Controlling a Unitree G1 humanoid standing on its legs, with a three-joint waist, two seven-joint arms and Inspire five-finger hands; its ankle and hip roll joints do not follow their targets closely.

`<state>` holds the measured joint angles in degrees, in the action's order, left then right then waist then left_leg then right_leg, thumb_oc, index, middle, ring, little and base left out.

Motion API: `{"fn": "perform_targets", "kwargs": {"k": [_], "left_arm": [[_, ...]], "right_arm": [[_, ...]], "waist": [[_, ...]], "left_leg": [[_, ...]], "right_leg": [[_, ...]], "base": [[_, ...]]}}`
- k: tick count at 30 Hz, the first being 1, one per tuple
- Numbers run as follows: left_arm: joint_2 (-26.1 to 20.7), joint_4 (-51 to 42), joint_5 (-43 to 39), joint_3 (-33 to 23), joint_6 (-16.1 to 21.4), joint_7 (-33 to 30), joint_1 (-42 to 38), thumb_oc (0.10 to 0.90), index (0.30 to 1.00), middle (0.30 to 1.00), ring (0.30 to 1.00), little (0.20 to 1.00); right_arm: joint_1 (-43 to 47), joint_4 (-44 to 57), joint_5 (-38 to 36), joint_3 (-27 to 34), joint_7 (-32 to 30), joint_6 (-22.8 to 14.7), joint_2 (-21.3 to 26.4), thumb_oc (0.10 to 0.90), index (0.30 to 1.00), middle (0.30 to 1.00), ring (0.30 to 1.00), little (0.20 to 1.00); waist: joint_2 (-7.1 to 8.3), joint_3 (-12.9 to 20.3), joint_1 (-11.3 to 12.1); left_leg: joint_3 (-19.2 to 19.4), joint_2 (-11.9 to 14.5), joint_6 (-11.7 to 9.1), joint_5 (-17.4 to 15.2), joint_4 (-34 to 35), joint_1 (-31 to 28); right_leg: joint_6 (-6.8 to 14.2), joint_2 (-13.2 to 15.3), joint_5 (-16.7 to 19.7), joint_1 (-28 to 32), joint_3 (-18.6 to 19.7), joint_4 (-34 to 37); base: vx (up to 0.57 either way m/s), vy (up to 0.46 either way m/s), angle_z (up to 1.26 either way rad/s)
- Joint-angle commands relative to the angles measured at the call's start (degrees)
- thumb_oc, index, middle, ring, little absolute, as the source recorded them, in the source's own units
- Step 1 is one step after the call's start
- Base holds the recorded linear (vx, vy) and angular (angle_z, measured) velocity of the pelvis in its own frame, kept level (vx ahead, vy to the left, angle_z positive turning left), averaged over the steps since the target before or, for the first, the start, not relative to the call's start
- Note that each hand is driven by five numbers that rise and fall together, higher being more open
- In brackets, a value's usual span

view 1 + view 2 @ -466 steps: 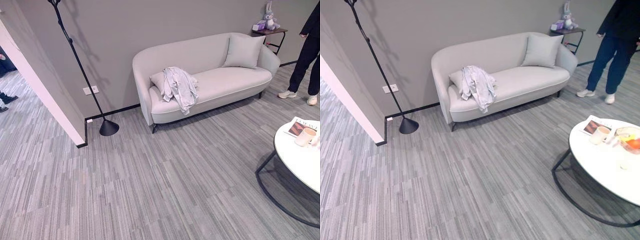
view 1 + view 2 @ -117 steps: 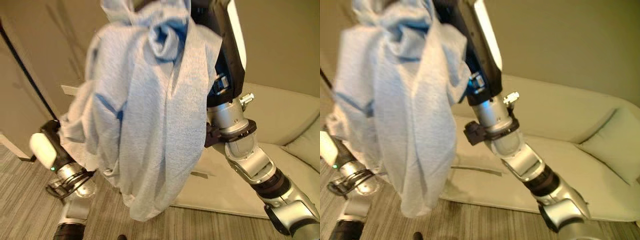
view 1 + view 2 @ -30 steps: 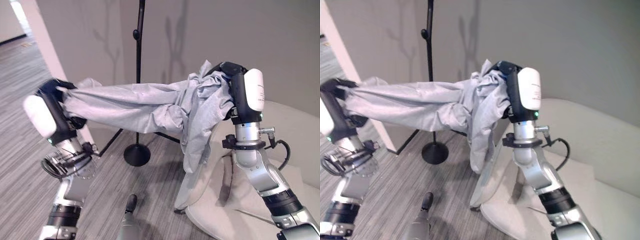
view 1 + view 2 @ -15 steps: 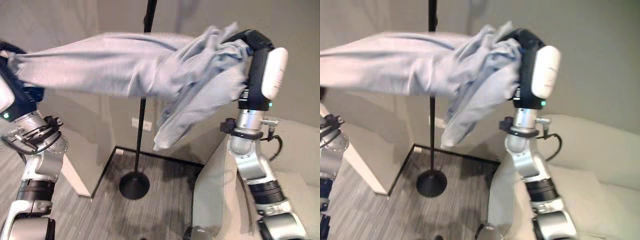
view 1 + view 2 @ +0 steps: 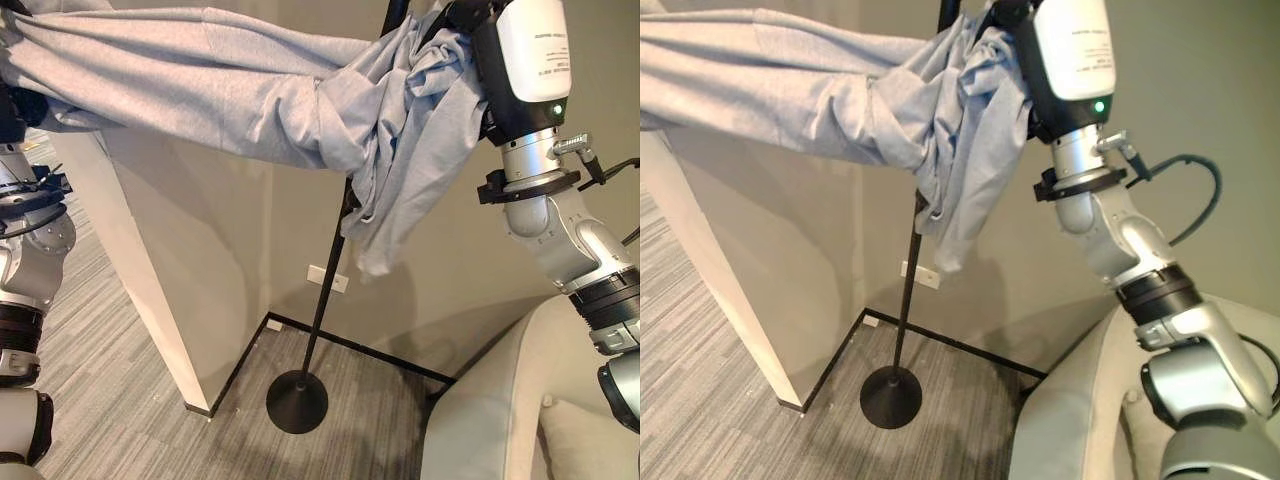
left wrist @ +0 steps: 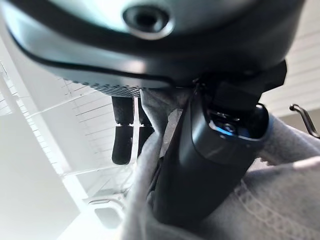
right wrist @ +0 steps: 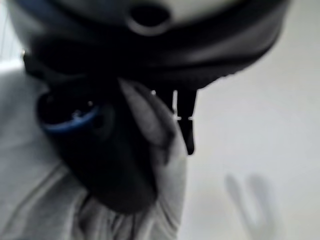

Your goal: Hang the clothes on the sofa on the clothes rack.

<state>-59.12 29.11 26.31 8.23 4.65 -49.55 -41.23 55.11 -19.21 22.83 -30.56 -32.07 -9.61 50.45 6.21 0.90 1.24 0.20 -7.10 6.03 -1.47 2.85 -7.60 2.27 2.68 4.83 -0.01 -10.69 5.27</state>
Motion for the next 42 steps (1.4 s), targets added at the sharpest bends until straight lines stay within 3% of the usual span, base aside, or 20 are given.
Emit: {"fn": "perform_targets", "kwargs": {"k": [1,6,12,20,31,37,40,42], "left_arm": [[-1.3,6.3,-1.5,-0.2,-2.4,2.8,-1.8,0.400,0.300,0.300,0.300,0.300],[0.6,5.6,-1.5,1.4,-2.3,3.4,-2.5,0.400,0.300,0.300,0.300,0.300],[5.3,-0.5,2.3,0.7,-1.9,4.8,2.7,0.400,0.300,0.300,0.300,0.300],[12.6,-2.8,5.6,3.6,-0.3,8.5,10.6,0.400,0.300,0.300,0.300,0.300],[25.3,3.6,2.3,7.2,0.9,11.3,18.6,0.400,0.300,0.300,0.300,0.300],[36.5,4.9,-7.1,9.0,3.5,13.3,23.5,0.400,0.300,0.300,0.300,0.300],[37.2,4.4,-7.6,9.2,3.6,13.5,24.3,0.400,0.300,0.300,0.300,0.300],[38.8,3.7,-9.4,9.2,3.9,13.4,26.2,0.400,0.300,0.300,0.300,0.300]], "right_arm": [[3.2,-11.6,-4.6,5.1,-2.6,3.9,6.4,0.400,0.300,0.300,0.300,0.300],[2.4,-14.9,-5.1,5.9,-3.8,4.4,7.1,0.400,0.300,0.300,0.300,0.300],[-5.5,-13.2,-4.8,12.4,-4.8,4.9,7.2,0.400,0.300,0.300,0.300,0.300],[-14.1,-12.9,-5.4,16.5,-4.9,3.7,2.6,0.400,0.300,0.300,0.300,0.300],[-20.6,-10.2,-7.0,15.6,-2.4,2.1,-9.2,0.400,0.300,0.300,0.300,0.300],[-25.0,-12.2,-12.0,13.7,-1.3,0.2,-21.0,0.400,0.300,0.300,0.300,0.300],[-25.8,-11.7,-12.5,13.4,-0.9,-0.1,-22.2,0.400,0.300,0.300,0.300,0.300],[-27.6,-9.4,-14.4,12.2,0.5,-1.4,-26.0,0.400,0.300,0.300,0.300,0.300]], "waist": [[0.19,5.3,1.6],[0.16,4.7,1.4],[-0.31,3.7,0.5],[-0.49,2.8,0.5],[-0.86,0.6,0.1],[-1.30,-0.5,0.5],[-1.36,-0.4,0.6],[-1.54,-0.8,0.8]], "left_leg": [[-1.0,8.8,-7.9,-3.3,-2.5,5.5],[-1.2,9.1,-8.2,-3.0,-2.3,5.9],[-1.5,9.7,-8.5,-3.1,-1.9,5.9],[-1.9,10.4,-8.7,-3.1,-1.7,5.7],[-1.5,11.2,-8.8,-2.2,-0.7,6.7],[-1.3,11.5,-8.8,-1.5,-0.7,7.8],[-1.2,11.5,-8.8,-1.5,-0.7,7.9],[-1.3,11.7,-8.8,-1.4,-0.8,8.0]], "right_leg": [[3.9,0.7,-6.0,2.0,0.0,-2.0],[3.7,0.5,-6.1,1.7,0.0,-1.8],[3.4,0.1,-6.4,1.4,-0.1,-1.6],[2.9,-0.6,-6.4,1.5,0.3,-0.7],[2.7,-0.9,-5.8,-0.4,1.6,-0.3],[2.3,-1.0,-5.8,-1.3,1.7,-0.3],[2.3,-1.0,-5.8,-1.3,1.7,-0.3],[2.1,-1.0,-5.9,-1.3,1.5,-0.3]], "base": [[0.08,-0.052,0.24],[0.04,-0.032,0.07],[0.05,-0.047,0.04],[0.04,-0.034,0.01],[0.01,-0.024,-0.12],[-0.01,-0.016,-0.10],[0.00,0.000,0.00],[0.00,0.000,0.00]]}}
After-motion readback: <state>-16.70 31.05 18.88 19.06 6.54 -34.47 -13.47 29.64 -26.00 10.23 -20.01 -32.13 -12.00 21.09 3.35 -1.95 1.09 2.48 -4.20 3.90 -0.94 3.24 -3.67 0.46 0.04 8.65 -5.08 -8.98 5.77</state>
